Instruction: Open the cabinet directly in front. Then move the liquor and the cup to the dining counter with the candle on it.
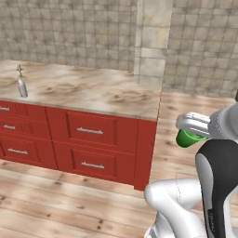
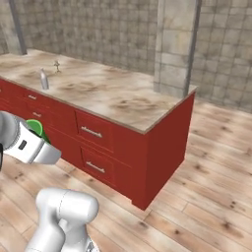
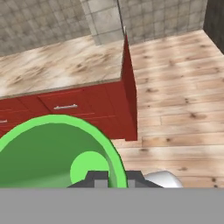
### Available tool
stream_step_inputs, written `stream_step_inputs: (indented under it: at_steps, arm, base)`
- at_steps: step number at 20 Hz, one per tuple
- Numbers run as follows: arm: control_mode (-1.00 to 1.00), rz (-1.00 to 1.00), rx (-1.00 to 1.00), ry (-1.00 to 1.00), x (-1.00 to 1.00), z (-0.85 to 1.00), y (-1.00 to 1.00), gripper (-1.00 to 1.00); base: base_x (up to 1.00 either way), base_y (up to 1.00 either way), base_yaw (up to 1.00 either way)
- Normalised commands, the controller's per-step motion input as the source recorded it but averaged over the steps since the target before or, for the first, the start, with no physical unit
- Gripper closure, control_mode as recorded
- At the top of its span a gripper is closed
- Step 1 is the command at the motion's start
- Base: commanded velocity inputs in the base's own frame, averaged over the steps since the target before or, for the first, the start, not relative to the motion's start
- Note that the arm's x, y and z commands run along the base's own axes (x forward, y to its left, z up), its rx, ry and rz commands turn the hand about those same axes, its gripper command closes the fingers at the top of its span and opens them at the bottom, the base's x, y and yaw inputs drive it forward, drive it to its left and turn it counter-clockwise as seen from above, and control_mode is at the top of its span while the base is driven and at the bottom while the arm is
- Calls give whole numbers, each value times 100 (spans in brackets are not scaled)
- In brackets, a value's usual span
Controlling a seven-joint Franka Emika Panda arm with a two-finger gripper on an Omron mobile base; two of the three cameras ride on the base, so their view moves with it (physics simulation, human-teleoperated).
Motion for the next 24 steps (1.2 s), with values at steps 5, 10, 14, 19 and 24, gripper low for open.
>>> stream_step_inputs:
  at_steps: [5, 10, 14, 19, 24]
  arm:
    - [100, 0, 0, 0, 0, 0, 0, 100]
    - [100, 0, 0, 0, 0, 0, 0, 100]
    - [100, 0, 0, 0, 0, 0, 0, 100]
    - [100, 0, 0, 0, 0, 0, 0, 100]
    - [100, 0, 0, 0, 0, 0, 0, 100]
  base:
    - [28, 100, -13]
    - [17, 100, -11]
    - [9, 100, -11]
    - [8, 100, -13]
    - [11, 100, -14]
